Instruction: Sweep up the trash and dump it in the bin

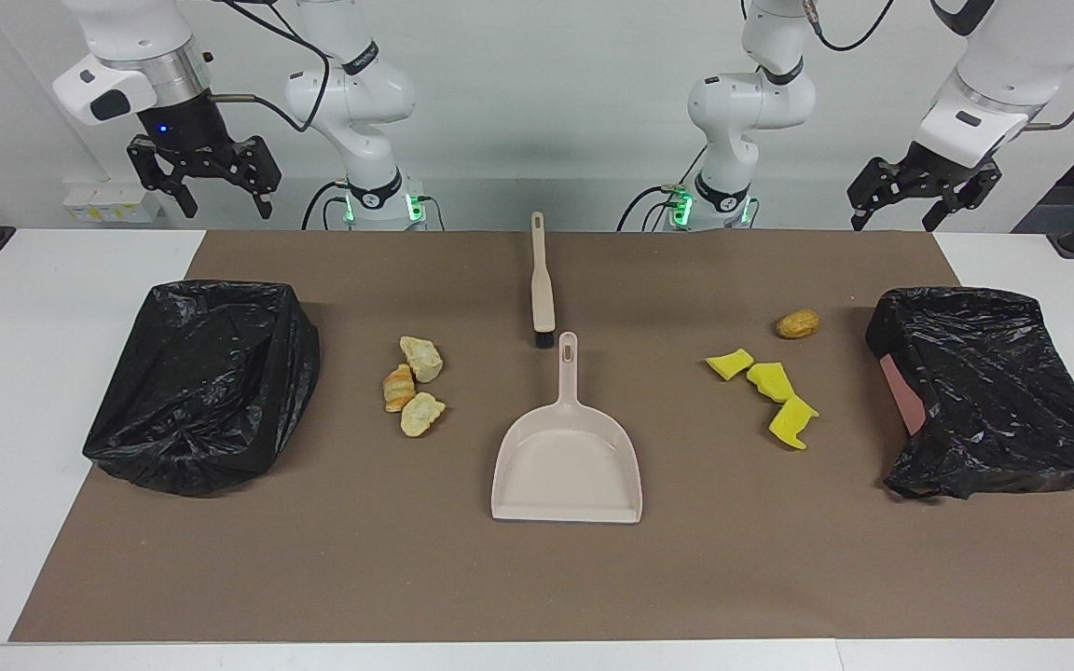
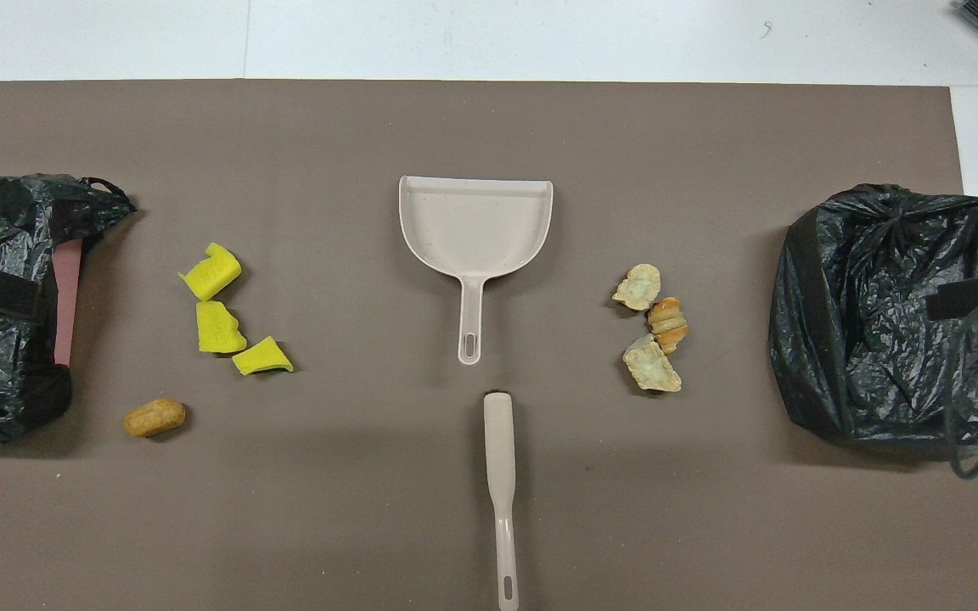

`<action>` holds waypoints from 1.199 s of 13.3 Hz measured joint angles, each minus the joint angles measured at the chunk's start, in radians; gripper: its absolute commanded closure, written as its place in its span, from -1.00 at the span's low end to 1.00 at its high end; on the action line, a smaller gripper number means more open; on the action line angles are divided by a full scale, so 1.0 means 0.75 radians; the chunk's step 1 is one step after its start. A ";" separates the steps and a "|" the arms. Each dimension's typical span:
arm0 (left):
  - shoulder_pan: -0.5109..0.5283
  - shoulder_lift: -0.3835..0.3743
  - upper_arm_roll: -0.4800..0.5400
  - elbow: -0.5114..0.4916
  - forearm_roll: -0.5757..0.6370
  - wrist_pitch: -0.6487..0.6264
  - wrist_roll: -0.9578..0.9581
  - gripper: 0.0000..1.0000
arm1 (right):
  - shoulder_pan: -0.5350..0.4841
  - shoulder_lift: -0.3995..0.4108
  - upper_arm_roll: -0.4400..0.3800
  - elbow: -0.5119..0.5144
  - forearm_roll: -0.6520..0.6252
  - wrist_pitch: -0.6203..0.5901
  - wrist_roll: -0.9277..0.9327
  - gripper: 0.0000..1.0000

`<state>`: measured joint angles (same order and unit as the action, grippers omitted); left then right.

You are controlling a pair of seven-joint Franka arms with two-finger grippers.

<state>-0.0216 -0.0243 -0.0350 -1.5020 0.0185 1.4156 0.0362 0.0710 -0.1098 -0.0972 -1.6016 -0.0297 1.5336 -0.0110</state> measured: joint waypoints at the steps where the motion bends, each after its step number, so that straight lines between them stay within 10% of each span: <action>1: 0.000 0.000 0.001 0.000 0.000 0.000 0.000 -1.00 | 0.000 0.000 -0.001 0.000 0.000 0.000 0.000 -1.00; 11: -0.003 0.000 -0.007 -0.031 -0.051 0.003 0.004 -1.00 | 0.009 0.000 -0.002 0.000 -0.001 -0.003 0.007 -1.00; 16: -0.186 -0.054 -0.016 -0.317 -0.114 0.235 -0.044 -1.00 | 0.020 0.008 0.082 0.000 -0.001 -0.003 0.123 -1.00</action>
<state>-0.1608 -0.0644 -0.0473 -1.7397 -0.0669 1.5919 0.0032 0.0862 -0.1042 -0.0360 -1.6016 -0.0304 1.5311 0.0811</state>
